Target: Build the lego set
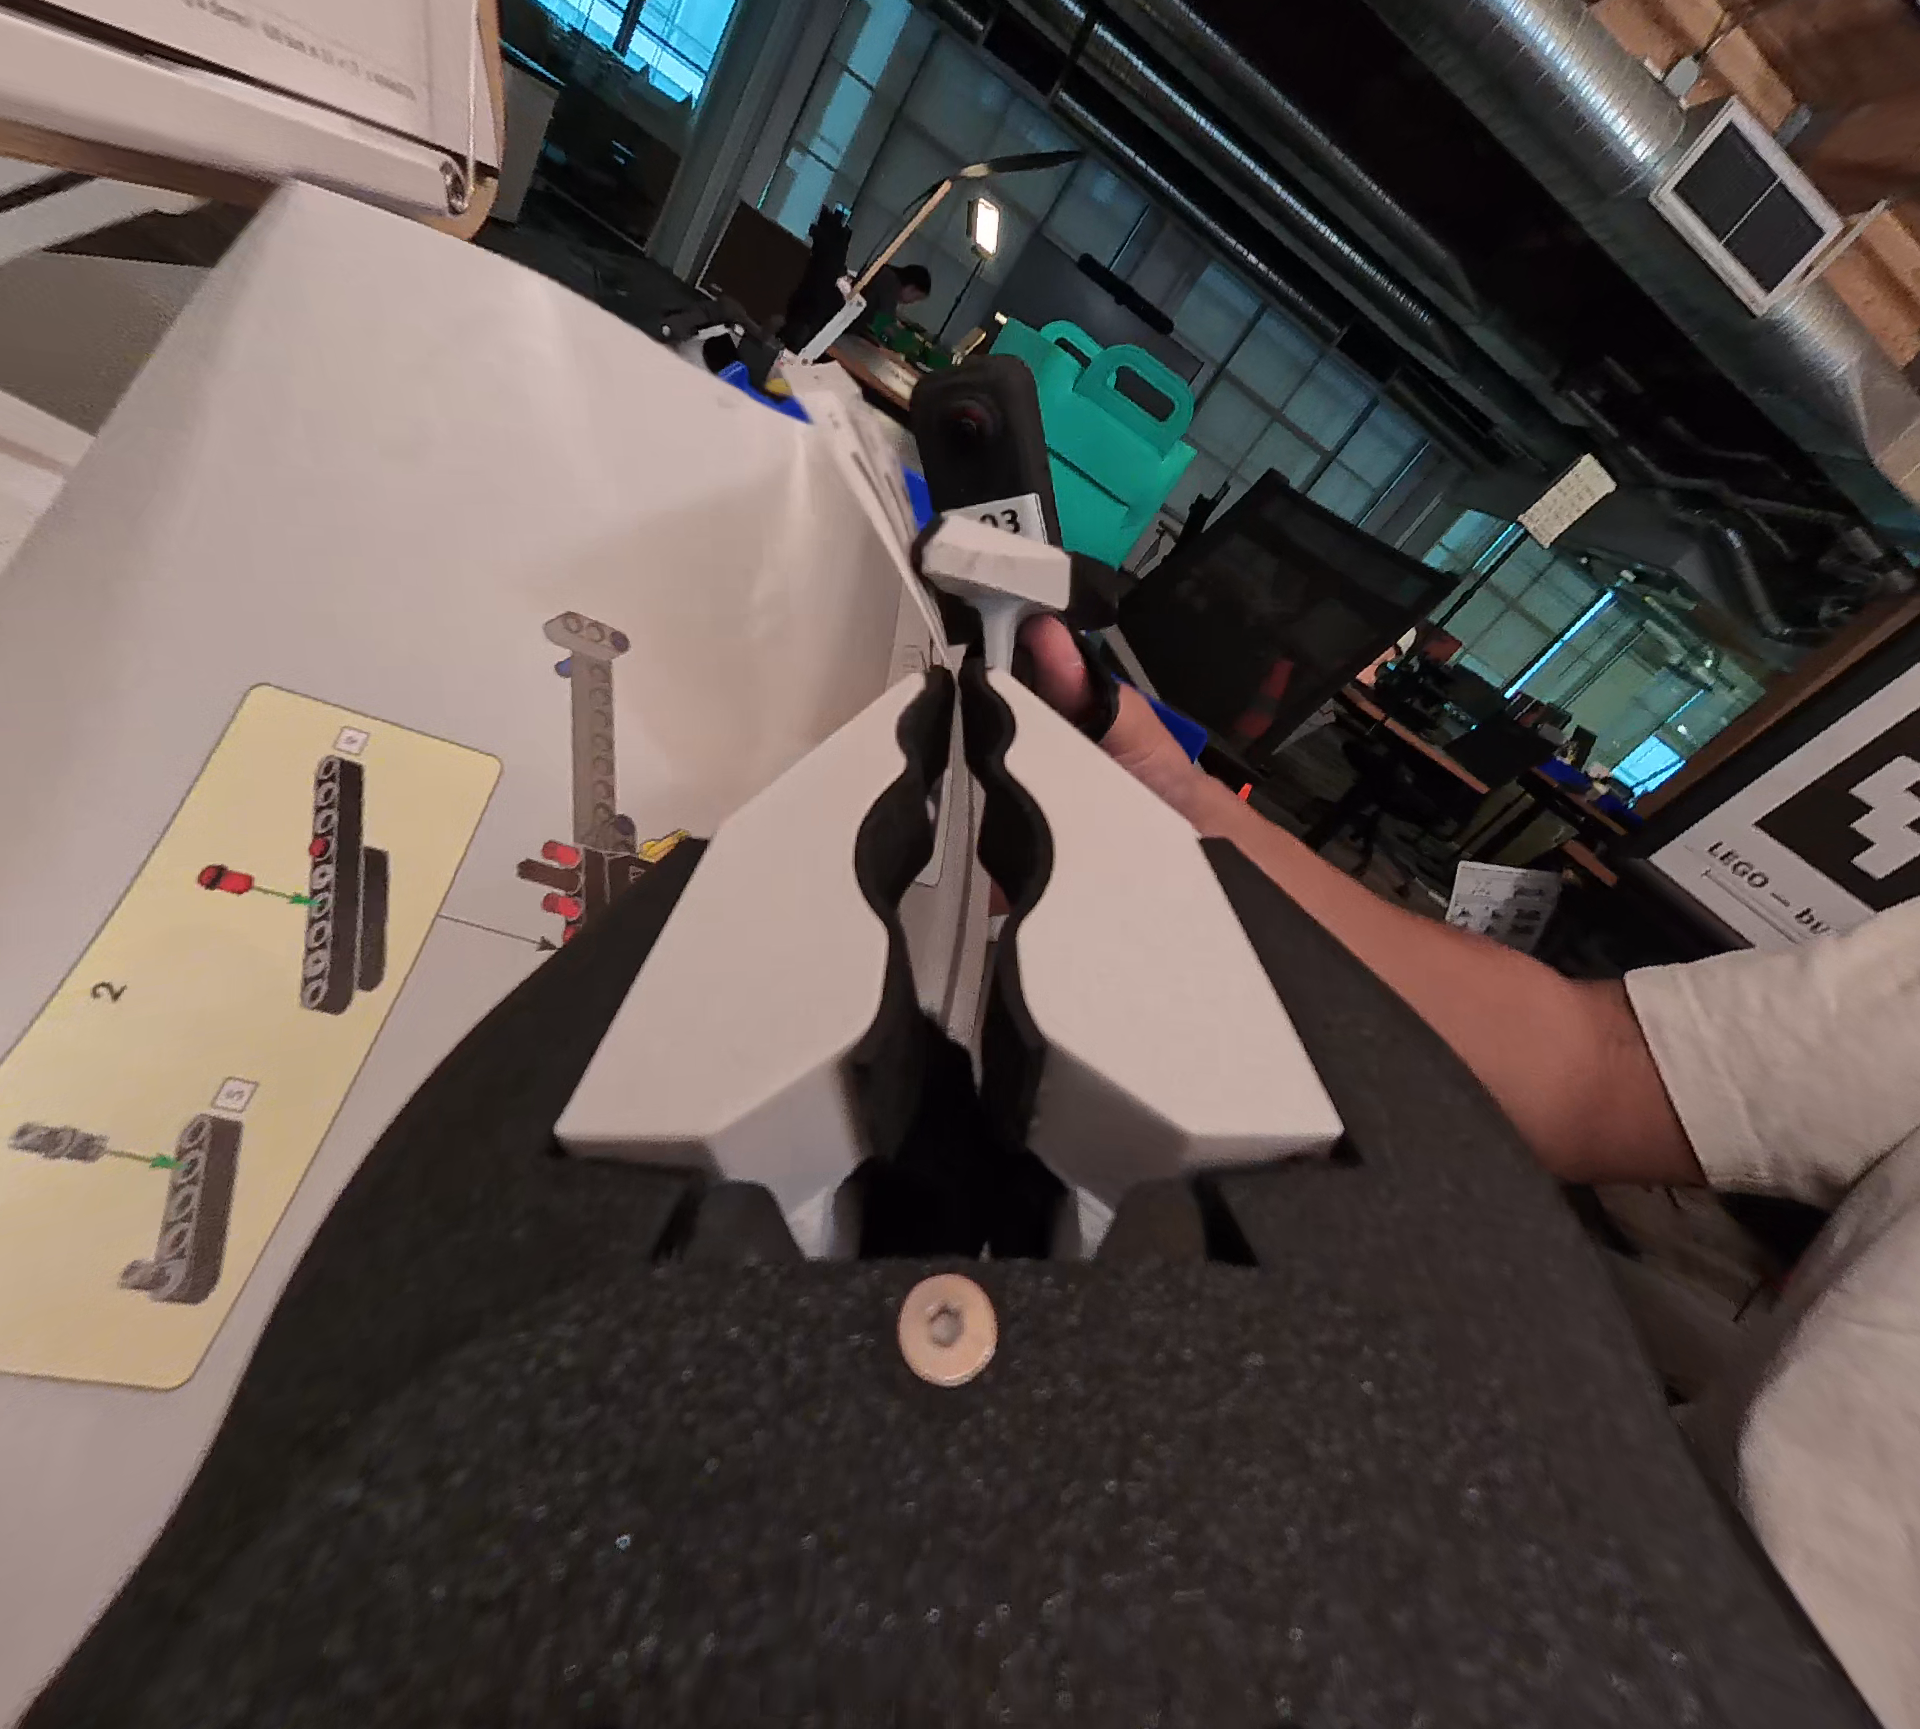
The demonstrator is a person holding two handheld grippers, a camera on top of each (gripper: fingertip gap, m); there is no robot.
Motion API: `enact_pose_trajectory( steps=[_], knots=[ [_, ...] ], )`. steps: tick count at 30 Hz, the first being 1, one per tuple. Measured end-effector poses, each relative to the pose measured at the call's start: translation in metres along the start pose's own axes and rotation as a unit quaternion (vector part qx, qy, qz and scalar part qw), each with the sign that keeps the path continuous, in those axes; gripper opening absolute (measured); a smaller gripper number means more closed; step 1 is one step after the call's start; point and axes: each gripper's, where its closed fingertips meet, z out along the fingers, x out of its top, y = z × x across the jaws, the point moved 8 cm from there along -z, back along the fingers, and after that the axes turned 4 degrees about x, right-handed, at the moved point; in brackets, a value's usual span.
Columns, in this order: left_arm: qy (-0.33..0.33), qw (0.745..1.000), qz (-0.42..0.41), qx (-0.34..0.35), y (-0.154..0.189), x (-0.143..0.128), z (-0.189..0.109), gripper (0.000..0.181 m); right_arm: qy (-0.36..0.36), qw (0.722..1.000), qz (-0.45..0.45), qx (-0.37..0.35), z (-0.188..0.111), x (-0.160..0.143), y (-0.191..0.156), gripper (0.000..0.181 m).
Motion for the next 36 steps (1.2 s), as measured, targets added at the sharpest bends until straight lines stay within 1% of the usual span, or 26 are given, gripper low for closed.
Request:
enact_pose_trajectory(
  steps=[3,7,9,11,13,14,15,17,18,19,20,21,22,23,25,26,28,30,32,34,35,36],
  knots=[
    [0.016,1.000,-0.014,0.001,-0.004,0.002,-0.005,0.000,-0.006,1.000,-0.008,0.008,-0.001,0.001,0.000,0.052],
    [0.025,0.999,-0.008,0.023,-0.006,0.006,-0.016,0.000,-0.025,0.999,-0.027,-0.015,-0.003,-0.002,0.003,0.047],
    [0.037,0.998,-0.009,0.042,-0.006,0.010,-0.028,0.000,-0.054,0.996,-0.045,-0.059,-0.006,-0.004,0.008,0.046],
    [0.039,0.996,0.000,0.083,-0.004,0.012,-0.047,0.000,-0.095,0.984,-0.079,-0.126,-0.011,-0.005,0.010,0.048],
    [0.041,0.991,0.013,0.123,0.000,0.014,-0.070,0.000,-0.120,0.963,-0.126,-0.206,-0.018,0.000,0.007,0.060],
    [0.041,0.988,0.017,0.150,0.002,0.015,-0.083,0.000,-0.131,0.947,-0.158,-0.249,-0.022,0.005,0.003,0.064],
    [0.039,0.983,0.019,0.179,0.004,0.014,-0.097,0.000,-0.140,0.923,-0.198,-0.298,-0.027,0.011,-0.002,0.067],
    [0.043,0.974,0.017,0.221,0.012,0.012,-0.125,0.000,-0.161,0.864,-0.283,-0.385,-0.034,0.022,-0.017,0.069],
    [0.043,0.969,0.016,0.245,0.017,0.010,-0.138,0.000,-0.169,0.837,-0.316,-0.413,-0.035,0.026,-0.027,0.069],
    [0.041,0.964,0.016,0.262,0.022,0.007,-0.151,0.000,-0.175,0.821,-0.339,-0.426,-0.034,0.027,-0.036,0.067],
    [0.039,0.960,0.016,0.278,0.027,0.003,-0.163,0.000,-0.176,0.818,-0.352,-0.418,-0.029,0.026,-0.046,0.063],
    [0.039,0.954,0.016,0.295,0.033,-0.001,-0.174,0.000,-0.179,0.830,-0.356,-0.389,-0.019,0.022,-0.053,0.056],
    [0.038,0.951,0.014,0.307,0.039,-0.005,-0.185,0.000,-0.186,0.851,-0.347,-0.347,-0.007,0.012,-0.058,0.049],
    [0.039,0.947,0.011,0.318,0.047,-0.010,-0.194,0.000,-0.197,0.870,-0.331,-0.308,0.007,0.001,-0.058,0.048],
    [0.041,0.934,0.003,0.355,0.060,-0.021,-0.213,0.000,-0.233,0.893,-0.299,-0.244,0.036,-0.027,-0.049,0.048],
    [0.040,0.930,-0.003,0.365,0.067,-0.027,-0.220,0.000,-0.259,0.894,-0.288,-0.224,0.050,-0.040,-0.043,0.042],
    [0.036,0.921,-0.008,0.387,0.078,-0.039,-0.235,0.000,-0.304,0.887,-0.280,-0.204,0.073,-0.059,-0.029,0.026],
    [0.043,0.909,-0.010,0.415,0.087,-0.048,-0.252,0.000,-0.325,0.890,-0.261,-0.186,0.092,-0.073,-0.019,0.011],
    [0.064,0.894,-0.009,0.443,0.099,-0.053,-0.270,0.000,-0.359,0.887,-0.233,-0.172,0.106,-0.086,-0.014,0.007],
    [0.099,0.871,0.012,0.481,0.112,-0.053,-0.288,0.000,-0.385,0.872,-0.243,-0.179,0.113,-0.095,-0.011,0.004],
    [0.112,0.865,0.030,0.488,0.118,-0.050,-0.292,0.001,-0.396,0.865,-0.252,-0.177,0.115,-0.100,-0.012,0.002],
    [0.113,0.867,0.045,0.483,0.122,-0.045,-0.292,0.003,-0.407,0.862,-0.255,-0.160,0.119,-0.105,-0.014,0.002]
  ],
)
